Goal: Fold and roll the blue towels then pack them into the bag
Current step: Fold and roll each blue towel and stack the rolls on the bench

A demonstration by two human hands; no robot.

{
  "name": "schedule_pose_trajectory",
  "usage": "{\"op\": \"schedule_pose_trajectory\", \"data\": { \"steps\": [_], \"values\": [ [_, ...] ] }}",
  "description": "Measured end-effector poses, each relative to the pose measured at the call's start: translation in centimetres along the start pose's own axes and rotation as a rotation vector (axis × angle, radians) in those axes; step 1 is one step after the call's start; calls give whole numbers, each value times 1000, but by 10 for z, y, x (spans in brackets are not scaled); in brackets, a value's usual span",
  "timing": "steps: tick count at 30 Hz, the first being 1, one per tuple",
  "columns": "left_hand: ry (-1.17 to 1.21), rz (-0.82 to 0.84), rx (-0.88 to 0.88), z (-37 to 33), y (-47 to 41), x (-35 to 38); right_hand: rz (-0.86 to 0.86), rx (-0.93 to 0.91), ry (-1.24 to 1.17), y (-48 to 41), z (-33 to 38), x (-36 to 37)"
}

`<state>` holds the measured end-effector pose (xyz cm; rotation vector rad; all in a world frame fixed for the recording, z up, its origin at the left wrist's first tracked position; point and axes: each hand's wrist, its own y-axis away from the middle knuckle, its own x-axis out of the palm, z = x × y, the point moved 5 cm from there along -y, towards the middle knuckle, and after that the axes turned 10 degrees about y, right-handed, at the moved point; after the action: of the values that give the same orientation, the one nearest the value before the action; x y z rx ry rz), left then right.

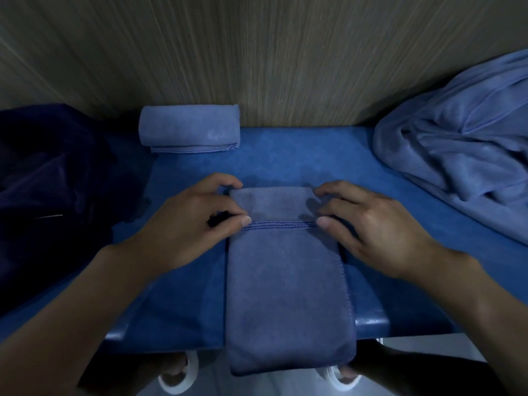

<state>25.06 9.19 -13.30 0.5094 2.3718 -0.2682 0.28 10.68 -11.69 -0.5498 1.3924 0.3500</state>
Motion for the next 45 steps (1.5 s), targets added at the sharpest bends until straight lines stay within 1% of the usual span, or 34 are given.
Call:
{"op": "schedule_pose_trajectory", "data": {
  "steps": [2,4,7,10,14,18,20,22,25,27,28,30,34,37,40,45],
  "values": [
    [15,-5,-21,3,-1,1,-1,36,-13,-3,-3,4],
    [13,12,-32,1,-2,2,35,95,-45,-5,-8,10],
    [0,66,-154,7,-2,5,92,199,-151,-6,-13,14],
    [-43,69,-170,8,-5,4,154,277,-250,-9,-18,14],
    [26,75,-191,4,-8,4,221,361,-353,-13,-20,11],
    [113,76,-249,4,-7,3,207,316,-373,-16,-18,11],
    [140,90,-275,6,-7,2,215,336,-444,-16,-20,12],
    [166,60,-272,5,-9,0,184,372,-509,-18,-23,12],
    [184,-111,-179,-2,-12,-5,19,390,-582,-22,-22,8],
    [137,-187,-93,-10,-13,-8,-56,343,-526,-25,-20,4],
    [106,-191,-57,-14,-13,-8,-74,309,-482,-25,-19,2],
    [78,-155,-15,-18,-10,-9,-72,258,-438,-21,-17,-1],
    [43,-40,27,-20,-3,-9,12,181,-439,-11,-11,-3],
    [64,25,20,-20,1,-8,9,149,-496,-4,-8,-7],
    [110,29,18,-22,3,-6,-11,139,-568,-1,-4,-8],
    [144,38,-2,-19,0,-1,40,179,-570,-1,-6,2]
  ]
}}
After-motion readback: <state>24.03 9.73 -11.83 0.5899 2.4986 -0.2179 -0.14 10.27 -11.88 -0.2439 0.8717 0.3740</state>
